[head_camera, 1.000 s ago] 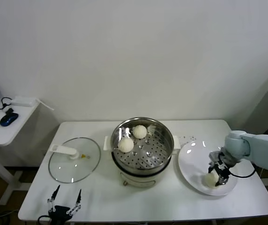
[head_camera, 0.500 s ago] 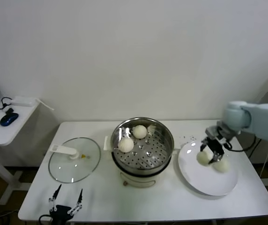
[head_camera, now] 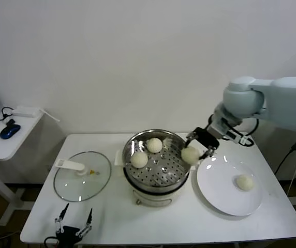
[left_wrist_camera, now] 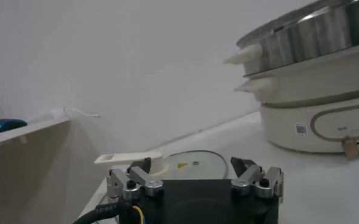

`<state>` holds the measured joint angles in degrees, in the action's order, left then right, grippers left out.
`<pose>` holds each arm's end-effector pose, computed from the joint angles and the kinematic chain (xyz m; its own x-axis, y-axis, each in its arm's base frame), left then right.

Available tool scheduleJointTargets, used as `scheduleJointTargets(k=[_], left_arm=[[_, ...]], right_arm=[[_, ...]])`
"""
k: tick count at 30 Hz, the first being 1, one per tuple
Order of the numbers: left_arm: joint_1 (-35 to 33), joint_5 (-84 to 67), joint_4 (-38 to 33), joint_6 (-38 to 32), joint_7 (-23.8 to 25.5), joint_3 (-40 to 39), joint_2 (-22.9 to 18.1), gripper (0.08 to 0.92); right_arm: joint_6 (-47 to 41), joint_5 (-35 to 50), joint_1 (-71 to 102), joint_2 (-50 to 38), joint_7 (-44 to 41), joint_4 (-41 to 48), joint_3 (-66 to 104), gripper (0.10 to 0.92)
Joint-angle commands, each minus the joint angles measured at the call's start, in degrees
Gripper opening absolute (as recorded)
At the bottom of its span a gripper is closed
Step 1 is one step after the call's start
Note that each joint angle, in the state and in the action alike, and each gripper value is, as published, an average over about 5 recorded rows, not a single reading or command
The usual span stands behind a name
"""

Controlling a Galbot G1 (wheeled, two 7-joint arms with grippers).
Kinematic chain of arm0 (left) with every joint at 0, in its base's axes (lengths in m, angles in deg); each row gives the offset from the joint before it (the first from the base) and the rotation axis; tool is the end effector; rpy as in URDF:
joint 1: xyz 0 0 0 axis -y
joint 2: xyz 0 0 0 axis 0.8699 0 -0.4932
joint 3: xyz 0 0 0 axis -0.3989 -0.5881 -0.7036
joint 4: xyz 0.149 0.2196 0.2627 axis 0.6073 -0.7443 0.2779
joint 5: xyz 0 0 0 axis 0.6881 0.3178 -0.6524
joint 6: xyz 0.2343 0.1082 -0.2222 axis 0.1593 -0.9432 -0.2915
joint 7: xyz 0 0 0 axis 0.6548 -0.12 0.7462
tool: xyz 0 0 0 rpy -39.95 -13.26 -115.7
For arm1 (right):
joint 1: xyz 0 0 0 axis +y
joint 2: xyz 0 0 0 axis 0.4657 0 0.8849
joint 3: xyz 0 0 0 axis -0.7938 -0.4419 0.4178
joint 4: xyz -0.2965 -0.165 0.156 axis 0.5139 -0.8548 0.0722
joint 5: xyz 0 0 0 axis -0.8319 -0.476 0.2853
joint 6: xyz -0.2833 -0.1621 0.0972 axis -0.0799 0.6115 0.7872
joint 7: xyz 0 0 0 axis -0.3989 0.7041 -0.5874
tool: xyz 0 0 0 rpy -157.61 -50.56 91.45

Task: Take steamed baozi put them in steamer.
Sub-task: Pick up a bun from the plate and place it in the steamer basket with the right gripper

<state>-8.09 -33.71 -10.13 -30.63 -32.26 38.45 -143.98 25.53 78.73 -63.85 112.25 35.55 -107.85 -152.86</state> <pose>0.0641 0.0892 -0.4463 -0.9946 0.0550 0.0880 0.0797 0.9481 0.3078 0.4582 -0.0324 0.0394 -0.1377 -0.2651 0.9543 -0.4921 -0.8179 -0.2982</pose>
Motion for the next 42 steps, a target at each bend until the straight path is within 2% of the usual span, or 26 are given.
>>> scheduleJointTargets(k=[1, 5, 16, 28, 32, 38, 42], left_arm=[[0.04, -0.09, -0.06, -0.05, -0.03, -0.14, -0.24, 0.823], [0.09, -0.1, -0.11, -0.01, -0.04, -0.1, -0.28, 0.823], [0.56, -0.28, 0.45, 0.03, -0.07, 0.24, -0.32, 0.823], [1.02, -0.56, 1.22, -0.14, -0.13, 0.45, -0.32, 0.823], [1.0, -0.53, 1.22, -0.13, -0.12, 0.36, -0.37, 0.823], [0.6, -0.46, 1.03, -0.17, -0.1, 0.44, -0.37, 0.823], [0.32, -0.43, 0.86, -0.17, -0.09, 0.47, -0.31, 0.823]], right_arm=[[16.39, -16.75, 4.78, 6.9, 5.91, -4.63, 4.09, 0.621], [17.01, -20.87, 11.1, 9.6, 6.61, -0.4, 5.59, 0.62], [17.51, -24.03, 23.14, 18.39, 6.93, 13.19, 10.26, 0.621], [18.62, -23.35, 26.91, 22.73, 7.51, 18.83, 11.51, 0.63], [20.02, -22.55, 26.71, 22.51, 8.1, 19.62, 11.33, 0.671], [24.03, -13.77, 19.8, 20.12, 5.87, 20.4, 7.64, 0.805], [24.34, 0.72, 9.04, 18.58, 1.54, 21.99, -2.58, 0.821]])
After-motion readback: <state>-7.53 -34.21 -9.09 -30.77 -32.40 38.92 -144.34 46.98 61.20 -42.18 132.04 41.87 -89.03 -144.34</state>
